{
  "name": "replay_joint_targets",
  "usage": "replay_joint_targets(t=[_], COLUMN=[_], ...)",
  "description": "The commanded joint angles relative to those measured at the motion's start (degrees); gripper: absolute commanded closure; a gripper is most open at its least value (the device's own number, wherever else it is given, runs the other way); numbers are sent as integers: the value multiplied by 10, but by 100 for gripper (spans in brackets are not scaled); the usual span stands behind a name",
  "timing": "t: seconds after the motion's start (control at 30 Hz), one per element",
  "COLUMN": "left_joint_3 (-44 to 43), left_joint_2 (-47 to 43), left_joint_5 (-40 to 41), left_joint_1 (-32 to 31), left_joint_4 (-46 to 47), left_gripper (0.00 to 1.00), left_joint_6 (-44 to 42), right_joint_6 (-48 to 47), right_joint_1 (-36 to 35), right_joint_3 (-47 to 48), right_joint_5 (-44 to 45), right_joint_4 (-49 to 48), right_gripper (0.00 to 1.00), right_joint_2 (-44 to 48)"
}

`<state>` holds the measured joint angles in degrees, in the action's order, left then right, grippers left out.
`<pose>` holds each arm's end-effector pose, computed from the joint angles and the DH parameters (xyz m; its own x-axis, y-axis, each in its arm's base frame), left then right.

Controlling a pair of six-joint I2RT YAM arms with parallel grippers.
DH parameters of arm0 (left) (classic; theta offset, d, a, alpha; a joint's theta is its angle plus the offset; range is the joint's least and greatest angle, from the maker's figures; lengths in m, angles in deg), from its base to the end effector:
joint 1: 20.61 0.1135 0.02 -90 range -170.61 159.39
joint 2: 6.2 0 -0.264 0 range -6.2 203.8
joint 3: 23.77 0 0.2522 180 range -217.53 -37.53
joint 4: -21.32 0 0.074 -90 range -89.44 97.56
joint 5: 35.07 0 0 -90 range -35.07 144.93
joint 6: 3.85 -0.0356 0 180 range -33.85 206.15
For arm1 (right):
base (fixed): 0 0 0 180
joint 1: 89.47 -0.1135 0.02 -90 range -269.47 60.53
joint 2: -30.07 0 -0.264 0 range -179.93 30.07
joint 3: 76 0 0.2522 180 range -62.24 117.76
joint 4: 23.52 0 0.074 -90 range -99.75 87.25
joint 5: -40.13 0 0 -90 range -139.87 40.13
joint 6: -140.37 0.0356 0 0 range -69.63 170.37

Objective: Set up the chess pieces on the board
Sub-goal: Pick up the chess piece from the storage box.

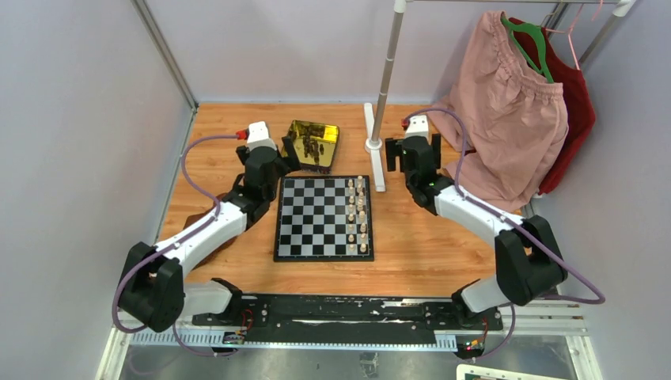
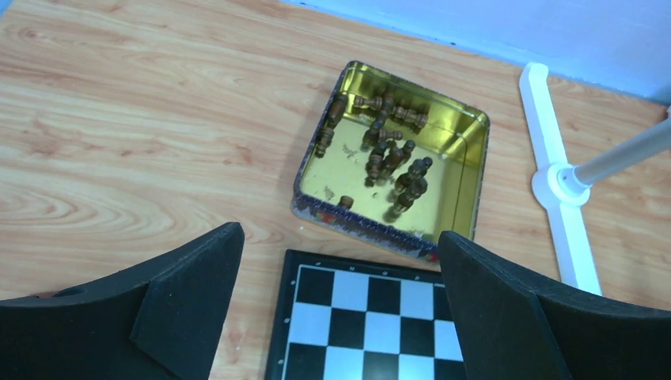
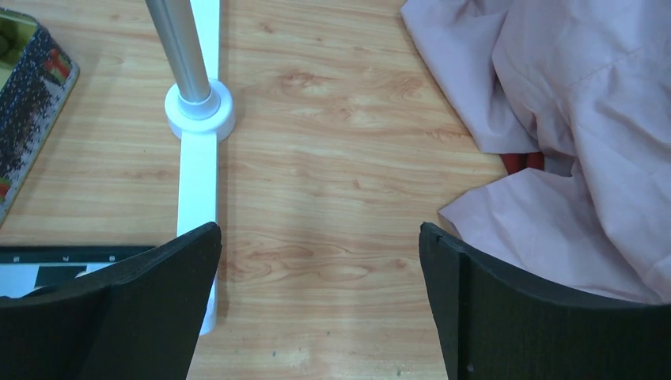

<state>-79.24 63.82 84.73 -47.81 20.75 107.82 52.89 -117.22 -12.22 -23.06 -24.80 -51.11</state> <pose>0.2528 -0.1100 0.2709 -0.2045 -0.2552 -0.9450 -0.1136 0.9651 -0.2360 0.2923 0.1356 0.2696 -0.2469 -0.0856 -0.9653 -0.0213 0.9963 -0.0829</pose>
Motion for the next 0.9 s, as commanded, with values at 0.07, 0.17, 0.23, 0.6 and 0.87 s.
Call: replay_joint_targets(t=[0.07,0.17,0.23,0.6,0.87], left_joint_3=[-104,-133,-153,-170,-107], left_joint_2=[45,31,17,-94,-189], left_joint_5=[-7,-38,-39,-18,-42], left_joint_1=[-5,-6,-11,-20,-24], left_joint_4=[-74,-114,-146,-345,-383], left_gripper=[0,0,0,0,0], left_joint_6=[59,107,118,154,152], right_joint_6=[-31,-48,-36,40,53], right_joint_1=[-41,-55,-61,-60,-73], right_joint_3=[97,159,208,427,490], right_joint_5=[67,56,36,-192,-322], right_joint_4=[-11,14,62,263,289], right_gripper=[0,2,4,19,20], right_joint_2=[-56,-80,-92,-212,-319])
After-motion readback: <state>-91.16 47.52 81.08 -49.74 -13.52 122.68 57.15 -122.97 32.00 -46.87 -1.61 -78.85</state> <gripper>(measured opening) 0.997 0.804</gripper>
